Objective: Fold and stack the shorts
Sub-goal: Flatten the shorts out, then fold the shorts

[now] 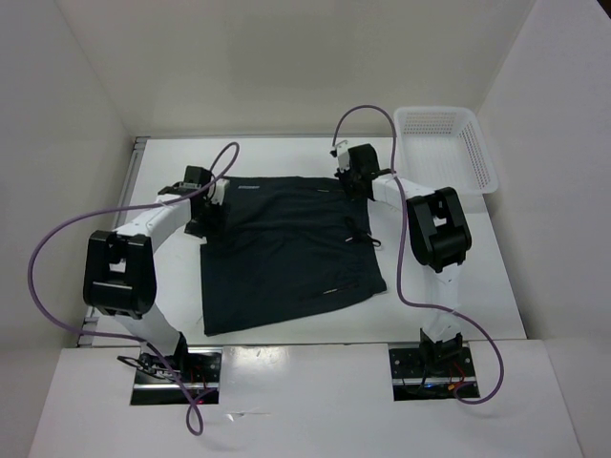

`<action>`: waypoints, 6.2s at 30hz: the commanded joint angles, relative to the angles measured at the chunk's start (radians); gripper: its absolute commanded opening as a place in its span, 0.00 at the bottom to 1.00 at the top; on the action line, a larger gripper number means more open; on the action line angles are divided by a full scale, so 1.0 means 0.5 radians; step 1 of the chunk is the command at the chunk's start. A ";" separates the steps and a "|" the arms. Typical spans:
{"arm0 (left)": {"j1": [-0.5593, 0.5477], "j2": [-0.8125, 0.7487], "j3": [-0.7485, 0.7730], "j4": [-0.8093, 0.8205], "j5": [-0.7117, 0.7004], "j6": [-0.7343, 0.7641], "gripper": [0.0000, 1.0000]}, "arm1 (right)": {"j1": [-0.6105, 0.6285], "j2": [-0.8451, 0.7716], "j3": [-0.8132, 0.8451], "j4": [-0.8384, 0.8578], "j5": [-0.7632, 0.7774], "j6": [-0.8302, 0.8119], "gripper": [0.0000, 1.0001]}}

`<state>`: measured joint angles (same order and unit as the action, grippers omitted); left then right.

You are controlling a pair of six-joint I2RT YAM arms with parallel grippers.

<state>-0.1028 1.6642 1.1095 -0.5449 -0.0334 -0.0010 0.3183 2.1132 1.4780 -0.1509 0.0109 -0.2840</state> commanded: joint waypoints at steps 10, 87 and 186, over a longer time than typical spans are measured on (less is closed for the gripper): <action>0.126 0.684 1.091 0.310 0.193 0.002 0.70 | 0.044 -0.174 -0.020 -0.060 -0.114 -0.227 0.00; -0.518 -1.258 -0.332 -0.784 -0.157 0.002 0.03 | 0.241 -1.830 -1.471 -0.431 -0.169 -1.337 0.00; 0.028 0.377 0.361 -0.104 0.340 0.002 0.62 | 0.594 -1.138 -1.128 -0.060 -0.583 -0.699 0.27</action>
<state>-0.1005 1.8324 1.3022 -0.6537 0.1482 -0.0036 0.6128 1.5211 0.9066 -0.2489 -0.2813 -0.6815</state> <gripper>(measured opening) 0.622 0.271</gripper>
